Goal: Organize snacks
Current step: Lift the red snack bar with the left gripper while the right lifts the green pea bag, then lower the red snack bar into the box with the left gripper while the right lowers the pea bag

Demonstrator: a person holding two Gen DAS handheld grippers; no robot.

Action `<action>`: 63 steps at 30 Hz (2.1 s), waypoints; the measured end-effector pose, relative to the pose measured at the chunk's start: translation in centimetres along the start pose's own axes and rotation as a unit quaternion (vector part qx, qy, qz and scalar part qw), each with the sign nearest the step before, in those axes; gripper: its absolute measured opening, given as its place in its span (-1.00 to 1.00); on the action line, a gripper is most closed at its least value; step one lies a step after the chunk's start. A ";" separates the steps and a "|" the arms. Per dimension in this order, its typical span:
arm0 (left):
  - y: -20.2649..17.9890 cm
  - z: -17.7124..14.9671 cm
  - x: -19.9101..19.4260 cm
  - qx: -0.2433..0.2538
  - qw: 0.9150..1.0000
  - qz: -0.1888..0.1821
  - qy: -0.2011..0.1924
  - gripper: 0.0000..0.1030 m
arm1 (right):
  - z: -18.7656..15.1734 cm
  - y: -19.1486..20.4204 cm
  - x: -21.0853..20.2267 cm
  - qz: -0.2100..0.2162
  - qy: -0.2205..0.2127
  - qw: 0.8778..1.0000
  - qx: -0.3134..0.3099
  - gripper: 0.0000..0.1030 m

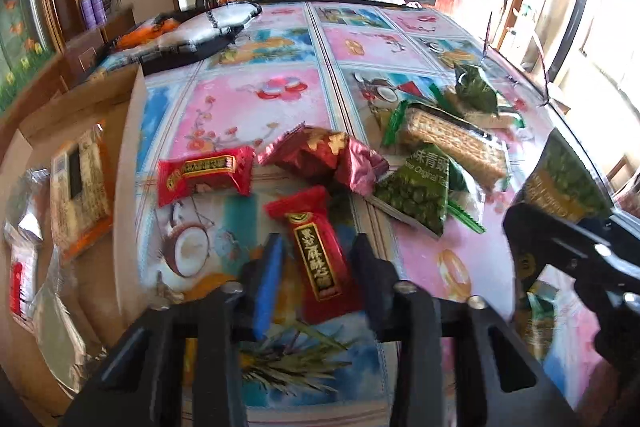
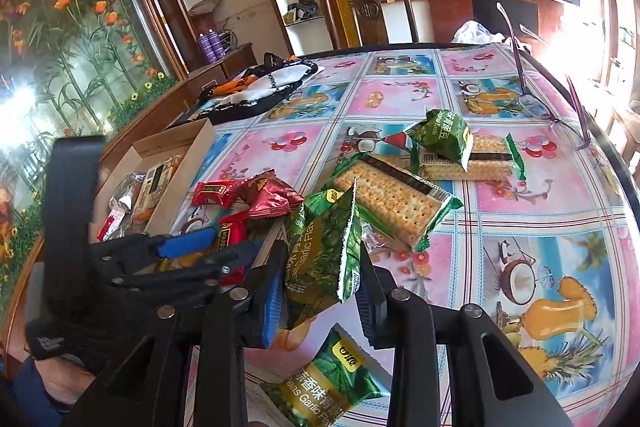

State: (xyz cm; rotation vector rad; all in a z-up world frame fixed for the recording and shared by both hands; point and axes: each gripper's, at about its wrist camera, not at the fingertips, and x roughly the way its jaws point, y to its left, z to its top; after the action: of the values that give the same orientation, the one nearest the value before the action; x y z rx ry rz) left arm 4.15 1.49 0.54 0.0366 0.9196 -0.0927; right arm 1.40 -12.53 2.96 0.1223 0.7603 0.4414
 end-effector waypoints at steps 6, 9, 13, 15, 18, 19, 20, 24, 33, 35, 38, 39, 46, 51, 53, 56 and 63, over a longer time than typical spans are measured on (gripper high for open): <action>0.8 0.0 -0.2 -0.013 1.000 -0.003 -0.002 -0.64 | 0.0 0.0 -0.1 0.005 -0.002 1.000 0.002 -0.34; 1.5 0.0 -0.9 -0.028 0.999 -0.008 -0.017 -0.64 | 0.0 0.0 -0.1 0.005 -0.003 1.000 0.003 -0.34; 2.0 0.3 -1.9 -0.039 0.998 -0.016 -0.039 -0.64 | 0.0 0.1 -0.1 0.005 -0.003 1.000 0.001 -0.34; 2.1 0.3 -2.3 -0.043 0.998 -0.016 -0.050 -0.64 | 0.0 0.2 0.0 0.006 -0.002 1.000 0.000 -0.34; 2.3 0.4 -2.7 -0.046 0.997 -0.011 -0.061 -0.64 | -0.1 0.3 0.0 0.007 -0.002 1.000 -0.002 -0.34; 2.4 0.4 -2.8 -0.047 0.997 -0.010 -0.063 -0.64 | -0.1 0.3 0.0 0.007 -0.002 1.000 -0.003 -0.34; 2.4 0.5 -2.8 -0.048 0.997 -0.010 -0.064 -0.64 | 0.0 0.3 0.0 0.008 -0.003 1.000 -0.003 -0.34; 2.5 0.5 -3.1 -0.049 0.996 -0.007 -0.069 -0.64 | 0.0 0.4 0.0 0.011 -0.005 1.000 -0.007 -0.34; 2.5 0.4 -3.8 -0.045 0.995 0.004 -0.085 -0.64 | -0.2 1.2 0.0 0.018 -0.009 0.999 -0.025 -0.34; 2.6 0.3 -4.0 -0.046 0.995 0.004 -0.087 -0.64 | -0.2 1.4 0.0 0.018 -0.010 0.999 -0.027 -0.34; 2.6 0.4 -4.2 -0.045 0.995 0.008 -0.093 -0.64 | -0.3 1.4 0.0 0.019 -0.011 0.999 -0.029 -0.34; 2.6 0.4 -4.3 -0.045 0.994 0.008 -0.095 -0.64 | -0.3 1.5 0.0 0.019 -0.011 0.999 -0.030 -0.34; 2.7 0.3 -4.7 -0.047 0.994 0.008 -0.101 -0.64 | -0.4 1.7 0.1 0.018 -0.015 0.999 -0.036 -0.34; 3.0 0.4 -5.0 -0.051 0.993 0.008 -0.107 -0.64 | -0.5 2.0 0.1 0.016 -0.018 0.999 -0.042 -0.34; 3.1 0.4 -5.2 -0.052 0.993 0.008 -0.110 -0.64 | -0.5 2.2 0.2 0.016 -0.018 0.999 -0.044 -0.34; 3.2 0.4 -5.4 -0.053 0.992 0.008 -0.114 -0.64 | -0.5 2.4 0.3 0.016 -0.020 0.999 -0.046 -0.34; 4.0 0.6 -6.0 -0.062 0.990 0.006 -0.124 -0.64 | -0.3 3.0 0.7 0.019 -0.020 0.999 -0.044 -0.34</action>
State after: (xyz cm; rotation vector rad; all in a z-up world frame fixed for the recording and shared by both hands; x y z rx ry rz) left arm 1.39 5.78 5.59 -0.0830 0.6742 -0.0270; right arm 0.62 -9.56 3.11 0.0628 0.6989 0.5066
